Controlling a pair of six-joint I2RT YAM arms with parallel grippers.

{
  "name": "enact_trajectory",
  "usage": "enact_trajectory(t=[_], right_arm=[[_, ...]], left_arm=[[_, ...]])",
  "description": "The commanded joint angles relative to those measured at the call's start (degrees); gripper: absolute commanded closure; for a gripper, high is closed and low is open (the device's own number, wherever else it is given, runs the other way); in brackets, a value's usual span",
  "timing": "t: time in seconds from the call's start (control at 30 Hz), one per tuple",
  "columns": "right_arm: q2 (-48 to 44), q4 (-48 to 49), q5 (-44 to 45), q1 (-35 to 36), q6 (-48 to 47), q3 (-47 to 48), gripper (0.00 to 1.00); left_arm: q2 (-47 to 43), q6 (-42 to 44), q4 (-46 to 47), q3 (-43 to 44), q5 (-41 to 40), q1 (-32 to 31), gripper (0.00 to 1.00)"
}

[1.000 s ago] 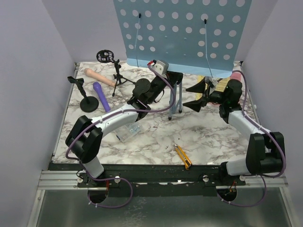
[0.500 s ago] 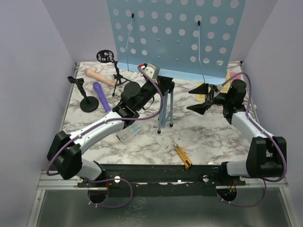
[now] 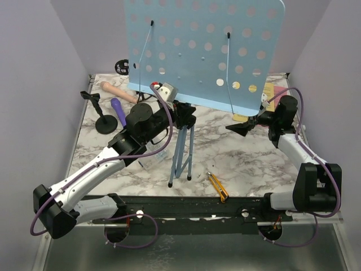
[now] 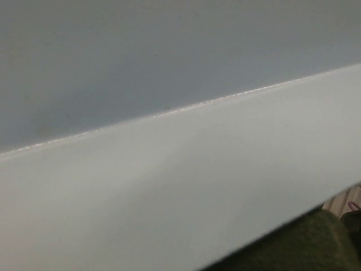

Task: Pack up the instrument practice props
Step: Place the music stand at the center of the board.

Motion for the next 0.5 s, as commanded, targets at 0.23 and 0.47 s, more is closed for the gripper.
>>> enact_trajectory(t=[0.23, 0.47], right_arm=[[1.2, -0.6, -0.5, -1.7, -1.2, -1.1, 0.15], [1.2, -0.8, -0.9, -1.9, -1.6, -1.1, 0.15]], left_arm=[[-3.1, -1.4, 2.5, 7.9, -0.5, -0.1, 1.00], [-0.2, -1.8, 1.2, 9.8, -0.8, -0.1, 1.00]])
